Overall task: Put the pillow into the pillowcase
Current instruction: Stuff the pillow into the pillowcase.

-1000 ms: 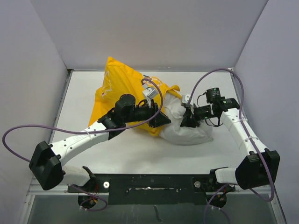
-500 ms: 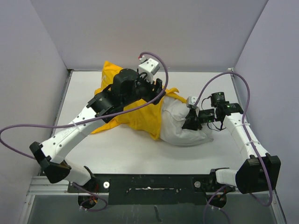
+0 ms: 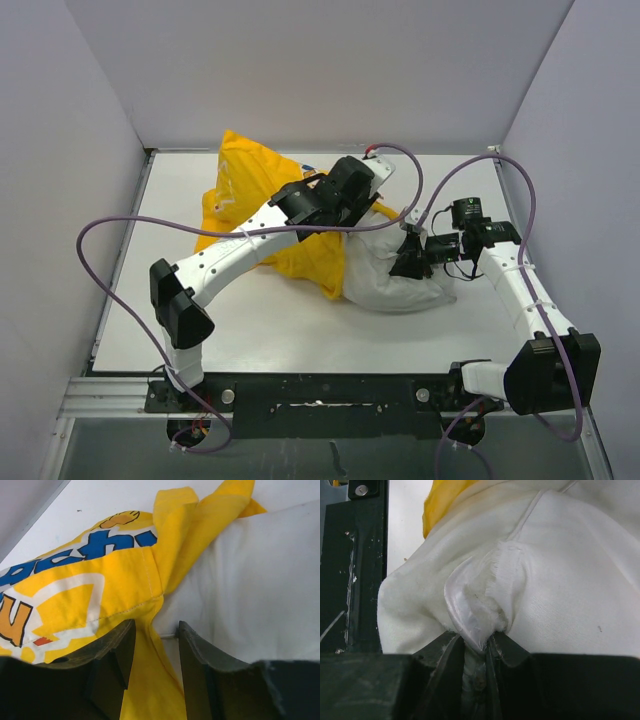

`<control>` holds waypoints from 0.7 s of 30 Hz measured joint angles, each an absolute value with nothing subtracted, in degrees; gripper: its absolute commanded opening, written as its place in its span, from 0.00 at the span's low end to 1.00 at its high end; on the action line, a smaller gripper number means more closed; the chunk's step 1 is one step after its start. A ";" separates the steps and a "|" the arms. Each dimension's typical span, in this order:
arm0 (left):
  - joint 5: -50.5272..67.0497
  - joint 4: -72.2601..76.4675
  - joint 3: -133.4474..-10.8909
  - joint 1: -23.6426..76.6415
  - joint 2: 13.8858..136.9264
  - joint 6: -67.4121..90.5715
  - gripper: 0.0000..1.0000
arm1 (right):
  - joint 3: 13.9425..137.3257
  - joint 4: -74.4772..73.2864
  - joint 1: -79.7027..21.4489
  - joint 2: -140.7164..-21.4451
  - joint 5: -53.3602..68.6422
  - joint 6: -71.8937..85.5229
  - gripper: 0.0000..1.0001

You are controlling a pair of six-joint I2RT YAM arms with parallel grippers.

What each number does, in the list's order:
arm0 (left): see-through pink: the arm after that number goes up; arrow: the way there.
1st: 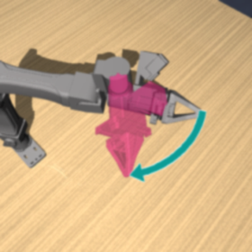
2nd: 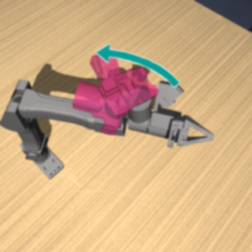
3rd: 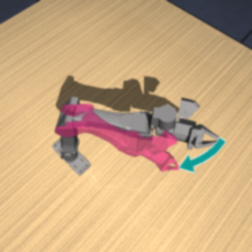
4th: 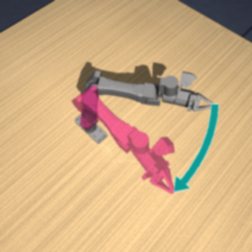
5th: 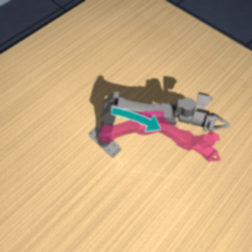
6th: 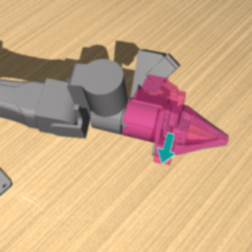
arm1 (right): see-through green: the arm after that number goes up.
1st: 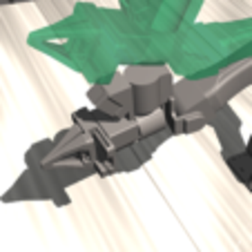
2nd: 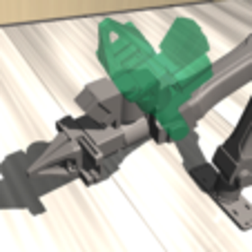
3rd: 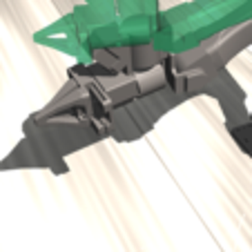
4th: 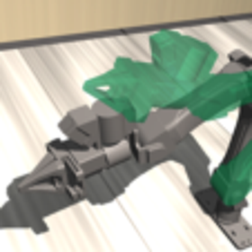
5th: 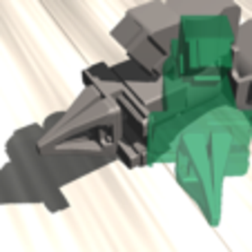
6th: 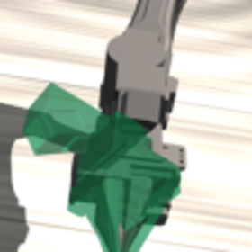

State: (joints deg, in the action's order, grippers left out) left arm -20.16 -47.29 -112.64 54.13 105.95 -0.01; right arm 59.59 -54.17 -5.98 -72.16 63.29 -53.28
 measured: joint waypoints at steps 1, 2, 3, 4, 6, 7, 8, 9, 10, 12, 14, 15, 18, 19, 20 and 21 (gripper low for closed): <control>-20.80 -47.75 -112.97 54.04 106.37 -0.38 0.29 | 59.59 -54.13 -5.98 -72.16 63.31 -53.28 0.07; -21.17 -48.14 -113.38 53.98 106.63 -0.60 0.21 | 59.55 -54.06 -5.98 -72.16 63.37 -53.28 0.07; -21.52 -48.36 -113.82 53.91 106.78 -0.86 0.09 | 59.53 -54.04 -5.96 -72.16 63.46 -53.28 0.07; -21.69 -48.62 -114.28 53.89 106.91 -0.95 0.00 | 59.48 -54.02 -5.98 -72.16 63.51 -53.28 0.07; -21.74 -48.84 -115.33 53.89 107.13 -1.39 0.00 | 59.44 -54.02 -5.98 -72.16 63.59 -53.28 0.07; -21.54 -48.97 -115.81 53.89 107.18 -1.43 0.00 | 59.44 -54.02 -5.98 -72.16 63.64 -53.28 0.07; -20.97 -49.10 -116.25 53.89 107.20 -1.54 0.00 | 59.44 -53.98 -5.98 -72.16 63.64 -53.28 0.06; -20.03 -49.12 -116.57 53.89 107.20 -1.45 0.00 | 59.44 -53.91 -5.98 -72.16 63.64 -53.15 0.06; -18.28 -49.08 -116.92 53.87 107.20 -1.15 0.00 | 59.44 -53.67 -5.98 -72.16 63.64 -52.84 0.06; -13.89 -48.53 -117.16 53.52 107.18 -0.36 0.00 | 59.44 -52.62 -5.72 -72.16 63.61 -51.09 0.05; -7.33 -46.89 -117.16 53.08 107.15 1.15 0.00 | 59.61 -51.07 -4.95 -72.16 63.77 -48.25 0.05; -5.39 -46.30 -117.16 52.86 107.15 1.67 0.00 | 60.14 -49.95 -4.03 -72.23 64.20 -46.06 0.05; 3.57 -43.75 -118.08 52.31 107.15 4.91 0.00 | 65.63 -46.24 0.69 -73.69 65.63 -39.18 0.05; 5.37 -43.13 -118.43 52.23 107.15 5.69 0.00 | 68.40 -44.93 1.87 -74.54 66.22 -37.23 0.05; 7.64 -42.26 -119.00 52.07 107.13 6.79 0.00 | 71.46 -43.22 3.22 -75.46 67.02 -35.31 0.05; 9.13 -41.12 -119.11 51.99 107.13 7.51 0.00 | 73.84 -41.25 4.03 -76.03 68.03 -33.56 0.05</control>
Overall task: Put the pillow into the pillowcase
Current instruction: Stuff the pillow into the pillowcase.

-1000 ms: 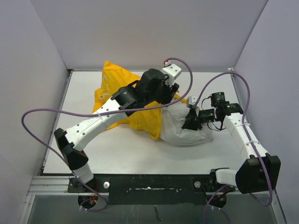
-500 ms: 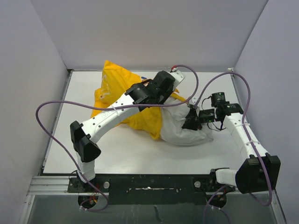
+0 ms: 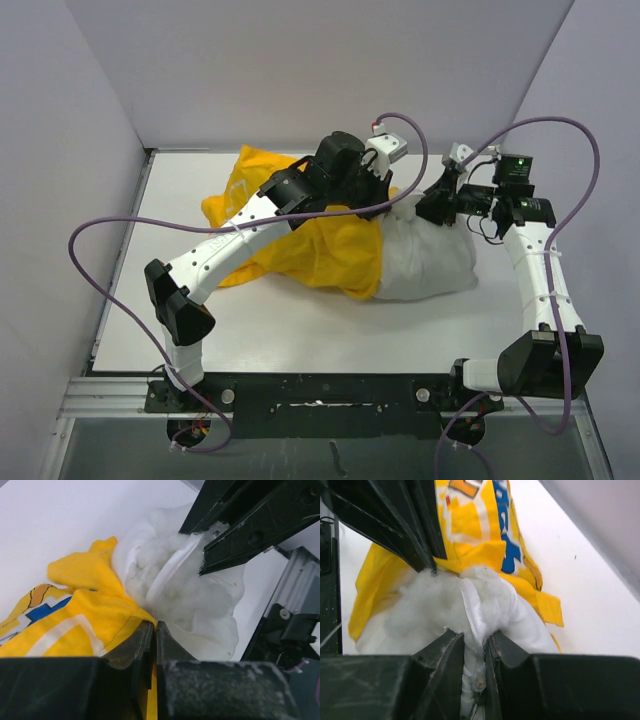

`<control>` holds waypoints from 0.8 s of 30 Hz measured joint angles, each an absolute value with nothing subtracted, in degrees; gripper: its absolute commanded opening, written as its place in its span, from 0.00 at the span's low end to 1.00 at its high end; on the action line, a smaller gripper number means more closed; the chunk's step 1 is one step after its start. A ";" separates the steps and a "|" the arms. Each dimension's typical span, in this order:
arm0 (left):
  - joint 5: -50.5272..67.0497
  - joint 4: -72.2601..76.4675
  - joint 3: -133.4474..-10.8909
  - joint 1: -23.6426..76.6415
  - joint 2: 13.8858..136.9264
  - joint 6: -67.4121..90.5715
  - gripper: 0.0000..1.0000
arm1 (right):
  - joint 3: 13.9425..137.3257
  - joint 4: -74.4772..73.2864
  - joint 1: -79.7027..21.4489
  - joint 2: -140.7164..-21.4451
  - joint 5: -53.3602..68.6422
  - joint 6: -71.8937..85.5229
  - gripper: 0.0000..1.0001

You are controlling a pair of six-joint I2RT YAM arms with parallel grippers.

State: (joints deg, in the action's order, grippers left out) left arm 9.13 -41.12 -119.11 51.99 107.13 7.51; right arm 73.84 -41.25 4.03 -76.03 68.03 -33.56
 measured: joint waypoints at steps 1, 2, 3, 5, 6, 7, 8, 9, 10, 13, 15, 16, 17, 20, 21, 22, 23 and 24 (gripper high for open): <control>10.70 -39.64 -119.11 51.81 107.07 8.43 0.00 | 74.87 -39.35 4.29 -76.18 68.97 -32.05 0.06; 12.14 -38.09 -118.67 51.55 107.00 9.28 0.00 | 74.89 -36.60 4.32 -75.90 70.30 -30.41 0.06; 13.50 -36.47 -117.60 51.18 106.65 10.20 0.00 | 73.78 -33.74 4.01 -75.31 71.31 -28.77 0.07; 16.56 -32.21 -112.25 50.06 104.88 12.23 0.06 | 67.99 -27.66 2.96 -73.47 72.31 -26.76 0.12; 18.48 -29.63 -108.27 49.28 103.77 13.61 0.13 | 64.07 -24.97 2.39 -72.66 72.58 -26.15 0.14; 19.90 -27.97 -105.36 48.69 103.22 14.76 0.22 | 60.03 -22.61 1.98 -72.20 72.93 -25.76 0.14; 21.39 -25.08 -101.89 47.72 102.78 16.23 0.31 | 56.58 -21.28 1.83 -72.18 73.25 -25.71 0.14; 22.90 -21.74 -98.45 46.76 102.74 18.04 0.39 | 54.11 -21.30 1.85 -72.60 73.41 -26.09 0.15; 23.70 -19.35 -96.18 46.06 102.74 19.11 0.47 | 52.86 -22.48 1.89 -73.28 73.67 -27.05 0.16; 24.97 -13.87 -90.26 43.99 102.54 22.59 0.66 | 53.63 -25.23 1.89 -75.11 74.67 -30.70 0.18; 24.69 -10.94 -87.83 43.33 101.38 23.40 0.76 | 54.76 -25.91 2.20 -75.44 74.63 -32.60 0.20; 24.10 -9.76 -86.56 43.22 100.01 23.55 0.80 | 55.07 -26.04 2.39 -75.44 74.59 -33.17 0.21; 23.55 -9.04 -85.25 43.11 97.97 23.44 0.85 | 55.16 -26.06 2.68 -75.42 74.61 -33.52 0.22; 22.22 -7.38 -81.97 43.11 90.43 23.22 0.98 | 55.18 -26.28 3.44 -75.42 74.59 -34.11 0.25; 21.63 -6.22 -80.29 42.92 86.67 23.49 0.98 | 55.18 -26.26 3.46 -75.42 74.61 -34.13 0.25; 21.50 -5.50 -78.98 42.70 83.85 23.75 0.98 | 55.18 -26.26 3.70 -75.42 74.61 -34.11 0.25; 21.41 -4.56 -77.38 42.48 80.71 24.27 0.98 | 55.16 -26.24 3.73 -75.42 74.61 -34.11 0.26; 21.41 -3.29 -75.57 42.26 77.58 24.97 0.97 | 55.16 -26.22 3.77 -75.42 74.61 -34.11 0.26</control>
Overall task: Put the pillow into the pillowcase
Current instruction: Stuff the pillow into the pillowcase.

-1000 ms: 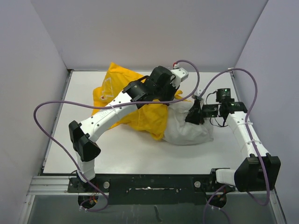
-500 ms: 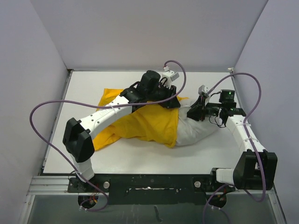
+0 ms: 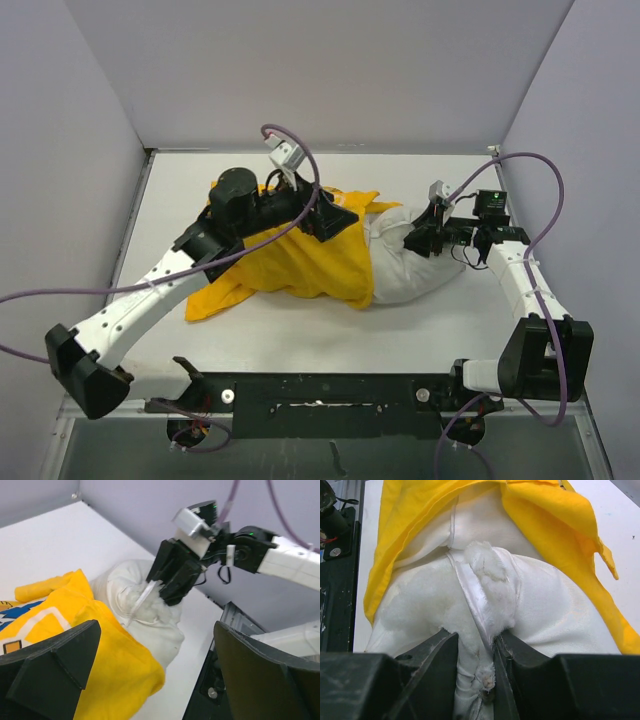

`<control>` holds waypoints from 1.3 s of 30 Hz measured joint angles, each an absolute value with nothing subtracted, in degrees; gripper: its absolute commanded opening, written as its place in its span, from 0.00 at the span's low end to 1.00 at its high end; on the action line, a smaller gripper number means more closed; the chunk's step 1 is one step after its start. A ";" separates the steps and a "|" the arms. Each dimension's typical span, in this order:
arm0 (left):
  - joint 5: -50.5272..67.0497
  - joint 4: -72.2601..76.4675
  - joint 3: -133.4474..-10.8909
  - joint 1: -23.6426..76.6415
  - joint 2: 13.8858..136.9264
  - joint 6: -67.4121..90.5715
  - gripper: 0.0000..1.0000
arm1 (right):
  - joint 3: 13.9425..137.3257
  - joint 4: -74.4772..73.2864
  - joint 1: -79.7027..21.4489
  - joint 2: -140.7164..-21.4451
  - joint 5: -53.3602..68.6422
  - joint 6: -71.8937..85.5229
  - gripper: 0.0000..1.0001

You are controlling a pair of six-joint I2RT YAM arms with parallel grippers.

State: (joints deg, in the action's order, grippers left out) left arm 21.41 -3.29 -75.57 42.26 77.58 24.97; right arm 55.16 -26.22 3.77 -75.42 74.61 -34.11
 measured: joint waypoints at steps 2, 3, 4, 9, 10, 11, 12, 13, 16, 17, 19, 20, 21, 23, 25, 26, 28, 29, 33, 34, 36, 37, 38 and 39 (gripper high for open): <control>21.39 -2.09 -72.62 42.17 72.55 26.22 0.95 | 55.18 -26.20 3.77 -75.42 74.61 -34.11 0.26; 21.02 -1.65 -71.07 42.54 70.32 26.76 0.94 | 55.16 -26.22 3.77 -75.42 74.61 -34.11 0.26; 20.08 -1.83 -69.89 43.42 68.88 27.00 0.93 | 55.16 -26.22 3.77 -75.42 74.59 -34.13 0.26; 6.26 -9.41 -68.12 57.30 68.34 24.95 0.91 | 55.18 -26.37 3.77 -75.42 74.59 -34.37 0.26; 3.79 -10.98 -67.99 59.94 68.97 24.73 0.90 | 55.16 -26.41 3.77 -75.42 74.59 -34.39 0.26; 1.54 -12.36 -67.66 62.39 69.69 24.60 0.89 | 55.18 -26.48 3.77 -75.42 74.59 -34.46 0.26; -0.51 -13.63 -67.02 64.38 70.37 24.60 0.89 | 55.18 -26.57 3.77 -75.42 74.59 -34.54 0.26; -2.17 -14.61 -66.26 65.36 70.85 24.67 0.89 | 55.18 -26.65 3.77 -75.42 74.59 -34.61 0.26; -6.52 -16.93 -63.55 65.91 71.26 25.10 0.89 | 55.18 -26.74 3.77 -75.42 74.61 -34.76 0.26; -7.55 -17.41 -63.02 65.87 71.26 25.28 0.90 | 55.18 -26.79 3.77 -75.42 74.59 -34.79 0.26; -9.04 -17.58 -62.48 65.45 71.26 25.71 0.94 | 55.22 -27.05 3.77 -75.42 74.59 -34.98 0.26; -9.32 -17.45 -62.41 64.99 71.26 26.15 0.97 | 55.29 -27.29 3.77 -75.42 74.59 -35.18 0.26; -9.04 -17.26 -62.39 64.47 71.26 26.68 0.98 | 55.35 -27.49 3.77 -75.42 74.59 -35.29 0.26; -6.85 -16.01 -62.13 62.11 71.22 28.60 0.98 | 55.44 -27.81 3.77 -75.42 74.59 -35.53 0.26; -2.48 -11.05 -59.70 57.30 70.48 32.56 0.98 | 55.51 -28.03 3.77 -75.42 74.61 -35.62 0.26; -0.60 -8.23 -57.76 54.92 69.78 34.41 0.98 | 55.53 -28.12 3.77 -75.42 74.61 -35.62 0.26; 1.15 -6.24 -55.27 51.27 68.58 37.10 0.94 | 55.55 -28.23 3.77 -75.44 74.61 -35.62 0.26; 0.86 -6.79 -55.35 50.89 68.45 37.28 0.90 | 55.57 -28.27 3.77 -75.44 74.61 -35.62 0.26; -5.54 -13.19 -61.21 57.04 69.14 35.29 0.78 | 55.64 -28.36 3.77 -75.48 74.63 -35.62 0.26; -8.19 -14.63 -64.12 59.68 70.08 34.44 0.76 | 55.64 -28.36 3.77 -75.48 74.63 -35.59 0.26; -13.78 -16.75 -69.95 64.16 72.82 32.86 0.63 | 55.64 -28.36 3.77 -75.55 74.63 -35.59 0.26; -16.91 -17.80 -72.79 66.06 74.48 32.23 0.56 | 55.64 -28.36 3.77 -75.59 74.63 -35.59 0.26; -19.84 -18.59 -75.35 67.46 76.29 31.92 0.49 | 55.64 -28.36 3.79 -75.61 74.63 -35.59 0.26; -22.63 -19.70 -77.45 68.40 78.02 31.79 0.41 | 55.64 -28.36 3.79 -75.64 74.63 -35.59 0.26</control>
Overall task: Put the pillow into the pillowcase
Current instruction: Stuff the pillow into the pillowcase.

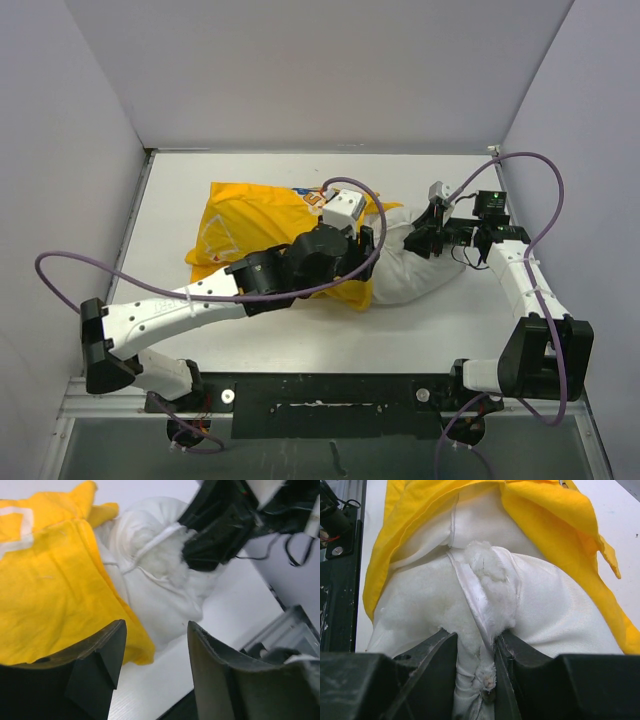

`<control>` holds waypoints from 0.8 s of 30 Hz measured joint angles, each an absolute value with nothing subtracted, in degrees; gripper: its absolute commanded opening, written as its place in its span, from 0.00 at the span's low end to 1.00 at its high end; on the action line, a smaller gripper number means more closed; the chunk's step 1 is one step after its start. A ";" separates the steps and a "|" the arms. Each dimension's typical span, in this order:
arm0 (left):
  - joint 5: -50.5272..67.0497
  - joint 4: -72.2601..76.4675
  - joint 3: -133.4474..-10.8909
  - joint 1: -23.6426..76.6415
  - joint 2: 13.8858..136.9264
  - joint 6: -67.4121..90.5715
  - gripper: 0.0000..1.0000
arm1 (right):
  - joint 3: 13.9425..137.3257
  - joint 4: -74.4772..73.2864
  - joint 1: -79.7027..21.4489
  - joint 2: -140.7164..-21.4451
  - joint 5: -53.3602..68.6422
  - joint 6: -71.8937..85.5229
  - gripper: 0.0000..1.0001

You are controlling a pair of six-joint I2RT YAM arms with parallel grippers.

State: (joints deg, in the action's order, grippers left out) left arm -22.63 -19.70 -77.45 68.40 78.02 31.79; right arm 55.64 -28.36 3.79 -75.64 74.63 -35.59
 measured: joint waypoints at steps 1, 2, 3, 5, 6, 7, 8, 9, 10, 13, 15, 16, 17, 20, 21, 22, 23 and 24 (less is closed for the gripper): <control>-25.58 -21.54 -79.59 68.99 79.85 31.75 0.40 | 55.64 -28.36 3.84 -75.64 74.63 -35.59 0.26; -27.62 -22.92 -80.90 69.17 81.23 31.86 0.39 | 55.64 -28.36 3.84 -75.64 74.65 -35.57 0.26; -30.55 -25.50 -82.85 69.28 83.20 32.18 0.39 | 55.64 -28.36 3.90 -75.64 74.65 -35.57 0.26; -35.11 -29.80 -85.82 69.28 86.72 32.80 0.40 | 55.64 -28.36 4.10 -75.64 74.65 -35.59 0.26; -36.69 -31.48 -86.87 69.23 88.18 33.01 0.41 | 55.64 -28.36 4.10 -75.66 74.65 -35.59 0.26; -37.85 -32.58 -87.50 69.19 89.21 33.17 0.42 | 55.64 -28.36 4.10 -75.66 74.67 -35.57 0.26; -39.13 -34.26 -88.31 69.17 90.21 33.45 0.44 | 55.64 -28.36 4.10 -75.66 74.67 -35.59 0.26; -39.62 -34.85 -88.64 69.19 91.07 33.50 0.46 | 55.64 -28.36 4.10 -75.68 74.67 -35.57 0.26; -40.18 -36.01 -89.47 69.19 92.05 33.69 0.47 | 55.64 -28.36 4.10 -75.68 74.67 -35.59 0.26; -41.67 -38.96 -93.41 69.19 95.59 34.28 0.47 | 55.64 -28.36 4.10 -75.70 74.67 -35.59 0.26; -42.81 -40.64 -96.44 69.19 98.17 34.57 0.42 | 55.64 -28.36 4.10 -75.70 74.67 -35.59 0.27; -43.27 -41.30 -97.43 69.19 99.13 34.83 0.35 | 55.64 -28.36 4.10 -75.70 74.70 -35.57 0.26; -43.53 -41.78 -98.00 69.17 99.72 34.89 0.24 | 55.64 -28.36 4.10 -75.70 74.70 -35.57 0.26; -43.24 -42.46 -98.24 68.86 100.31 34.06 0.00 | 55.64 -28.38 4.10 -75.77 75.07 -35.62 0.26; -42.70 -42.22 -98.24 68.75 100.29 33.34 0.00 | 55.64 -28.49 4.10 -75.81 75.31 -35.73 0.26; -41.78 -41.54 -98.21 68.58 100.22 32.25 0.00 | 55.66 -28.80 4.10 -75.85 75.72 -36.07 0.26; -40.27 -40.29 -97.95 68.36 100.07 30.76 0.00 | 55.70 -29.15 4.10 -75.90 76.05 -36.42 0.26; -38.76 -39.00 -97.58 68.05 99.88 29.52 0.00 | 55.83 -29.67 4.10 -75.94 76.53 -36.93 0.26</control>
